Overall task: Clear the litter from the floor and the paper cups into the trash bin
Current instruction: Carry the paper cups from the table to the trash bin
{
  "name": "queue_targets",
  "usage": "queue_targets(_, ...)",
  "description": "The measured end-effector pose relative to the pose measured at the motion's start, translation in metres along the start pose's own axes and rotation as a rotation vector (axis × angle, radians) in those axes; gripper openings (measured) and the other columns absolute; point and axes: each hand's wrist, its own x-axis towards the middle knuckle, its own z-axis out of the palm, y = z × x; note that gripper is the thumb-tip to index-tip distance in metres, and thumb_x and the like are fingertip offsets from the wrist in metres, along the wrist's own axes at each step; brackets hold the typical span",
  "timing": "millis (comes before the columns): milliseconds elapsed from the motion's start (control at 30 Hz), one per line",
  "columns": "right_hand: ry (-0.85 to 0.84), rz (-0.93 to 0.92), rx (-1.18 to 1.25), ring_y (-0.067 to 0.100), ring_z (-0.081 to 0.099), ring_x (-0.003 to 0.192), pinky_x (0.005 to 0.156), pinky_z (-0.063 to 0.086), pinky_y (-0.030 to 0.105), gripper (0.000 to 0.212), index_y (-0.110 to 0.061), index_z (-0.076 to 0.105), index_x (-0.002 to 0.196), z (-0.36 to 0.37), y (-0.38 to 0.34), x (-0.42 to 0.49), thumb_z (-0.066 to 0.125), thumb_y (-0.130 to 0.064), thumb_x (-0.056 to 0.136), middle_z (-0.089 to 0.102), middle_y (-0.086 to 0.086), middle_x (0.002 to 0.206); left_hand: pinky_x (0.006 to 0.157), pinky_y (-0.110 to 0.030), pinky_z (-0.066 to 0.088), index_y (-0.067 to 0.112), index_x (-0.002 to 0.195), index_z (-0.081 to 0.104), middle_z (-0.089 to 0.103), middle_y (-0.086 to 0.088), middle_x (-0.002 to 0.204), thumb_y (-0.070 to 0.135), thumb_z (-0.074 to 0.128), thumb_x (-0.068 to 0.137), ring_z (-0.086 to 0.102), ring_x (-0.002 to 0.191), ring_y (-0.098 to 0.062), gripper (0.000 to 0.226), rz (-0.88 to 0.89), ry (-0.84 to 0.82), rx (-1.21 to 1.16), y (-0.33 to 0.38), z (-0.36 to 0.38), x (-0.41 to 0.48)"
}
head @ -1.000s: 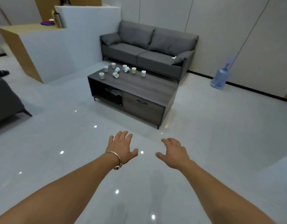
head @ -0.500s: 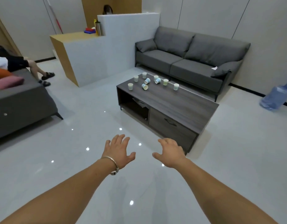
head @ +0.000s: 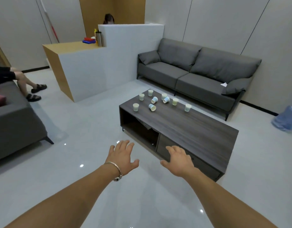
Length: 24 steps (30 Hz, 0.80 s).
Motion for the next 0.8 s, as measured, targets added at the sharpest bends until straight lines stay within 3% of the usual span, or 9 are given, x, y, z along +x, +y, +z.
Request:
queue_targets(333,-0.028,0.023,0.033,0.024,0.023,0.143,0.112,0.025,0.051,0.077,-0.028,0.021,0.153,-0.029,-0.016,0.162,0.051,-0.06,0.089,0.026,0.0,0.156,0.113,-0.046,0.021,0.025,0.146,0.022,0.02,0.0,0.154,0.063,0.04,0.083,0.015,0.142,-0.02,0.076,0.044,-0.011,0.002,-0.043,-0.003,0.173)
queue_targets(800,-0.084,-0.039,0.015,0.023,0.021,0.144,0.113,0.026,0.05,0.078,-0.027,0.02,0.153,-0.091,-0.03,0.421,0.051,-0.059,0.089,0.023,0.0,0.157,0.111,-0.044,0.022,0.025,0.145,0.023,0.023,0.001,0.152,0.063,0.039,0.081,0.017,0.141,-0.019,0.076,-0.048,-0.015,-0.013,-0.103,-0.011,0.401)
